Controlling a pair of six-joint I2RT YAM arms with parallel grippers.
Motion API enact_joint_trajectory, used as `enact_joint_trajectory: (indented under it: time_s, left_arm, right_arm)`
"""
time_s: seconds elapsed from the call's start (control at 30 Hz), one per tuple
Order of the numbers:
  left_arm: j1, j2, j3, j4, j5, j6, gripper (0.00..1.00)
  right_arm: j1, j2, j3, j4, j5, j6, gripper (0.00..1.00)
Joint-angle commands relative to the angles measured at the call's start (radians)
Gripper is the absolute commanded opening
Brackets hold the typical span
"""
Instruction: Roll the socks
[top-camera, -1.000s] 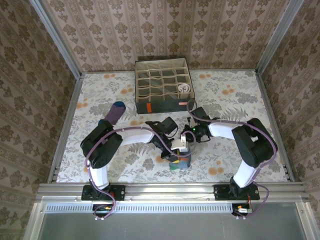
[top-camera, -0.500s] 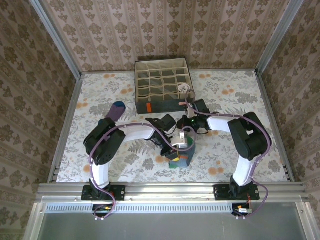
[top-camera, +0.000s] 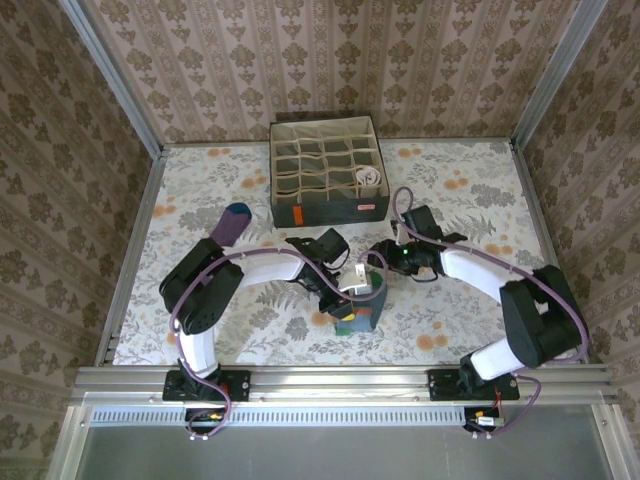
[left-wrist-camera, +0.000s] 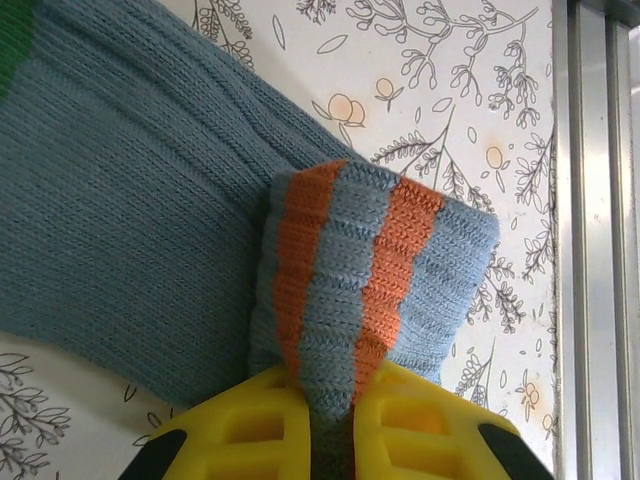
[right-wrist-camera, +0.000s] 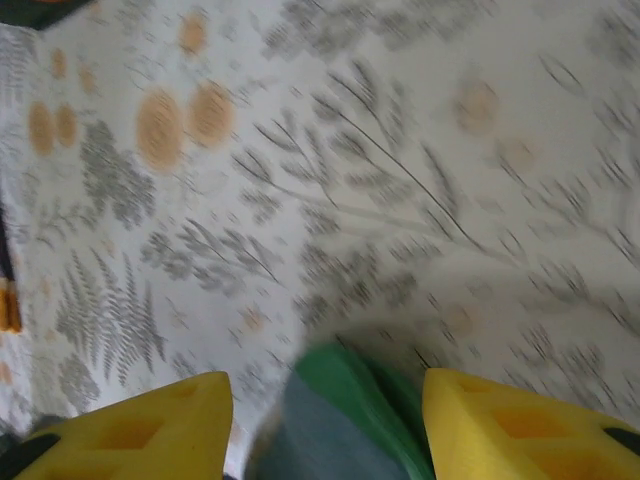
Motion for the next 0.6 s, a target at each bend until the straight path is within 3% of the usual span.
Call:
enact_joint_trajectory:
  time_s: [0.0, 0.13, 0.23, 0.33, 0.4, 0.43, 0.57]
  left_arm:
    - [0.005, -0.009, -0.028, -0.014, -0.078, -0.028, 0.00]
    - [-0.005, -0.009, -0.019, -0.009, -0.087, -0.036, 0.00]
    - [-0.011, -0.015, -0.013, -0.001, -0.088, -0.045, 0.00]
    - [-0.019, -0.020, -0.002, -0.004, -0.091, -0.037, 0.00]
    - [-0.026, -0.026, 0.005, -0.010, -0.086, -0.025, 0.00]
    - [-0.028, -0.029, 0.008, -0.010, -0.076, -0.018, 0.00]
    - [-0.040, -0.020, 0.040, -0.054, -0.024, 0.031, 0.00]
  right_arm:
    - [0.012, -0.052, -0.075, -0.061, 0.052, 0.041, 0.57]
    - [0.037, -0.066, -0.113, -0.010, 0.004, 0.072, 0.57]
    - [0.076, 0.029, -0.114, 0.040, -0.035, 0.095, 0.53]
    - [0.116, 0.095, -0.109, 0.101, -0.055, 0.108, 0.35]
    - [0.125, 0.121, -0.103, 0.144, -0.048, 0.103, 0.15]
    - [0.124, 0.128, -0.095, 0.160, -0.043, 0.096, 0.09]
    - [0.110, 0.169, 0.005, 0.129, -0.009, 0.016, 0.00]
